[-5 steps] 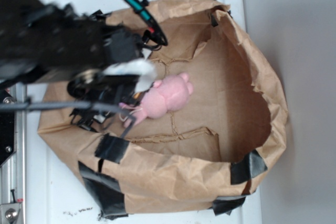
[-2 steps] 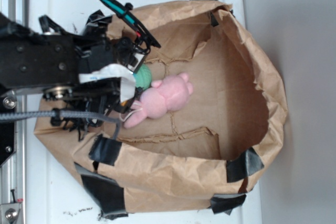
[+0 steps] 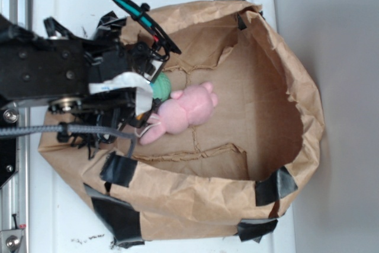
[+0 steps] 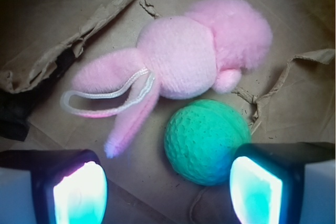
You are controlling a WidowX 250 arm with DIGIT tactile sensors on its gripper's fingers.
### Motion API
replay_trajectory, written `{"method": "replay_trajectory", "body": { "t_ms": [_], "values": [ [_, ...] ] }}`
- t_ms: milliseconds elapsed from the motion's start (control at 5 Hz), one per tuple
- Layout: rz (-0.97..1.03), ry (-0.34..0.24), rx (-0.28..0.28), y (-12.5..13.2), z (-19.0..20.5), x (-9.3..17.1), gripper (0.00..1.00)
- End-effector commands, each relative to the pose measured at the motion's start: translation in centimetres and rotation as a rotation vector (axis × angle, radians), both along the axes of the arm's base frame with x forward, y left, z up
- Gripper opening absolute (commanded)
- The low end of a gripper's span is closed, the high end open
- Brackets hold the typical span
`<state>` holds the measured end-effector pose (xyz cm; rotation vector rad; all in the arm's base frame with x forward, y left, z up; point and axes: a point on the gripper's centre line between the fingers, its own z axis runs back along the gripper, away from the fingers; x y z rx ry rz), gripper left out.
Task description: Grab the green ball.
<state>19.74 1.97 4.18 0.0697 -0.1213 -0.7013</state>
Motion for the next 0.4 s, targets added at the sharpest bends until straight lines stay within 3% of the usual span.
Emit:
{"method": "replay_trajectory", "body": {
  "t_ms": [0, 200],
  "values": [
    [0.029, -0.048, 0.050, 0.8, 0.5, 4.8, 1.00],
    [0.078, 0.037, -0.002, 0.6, 2.6, 6.1, 1.00]
  ]
}}
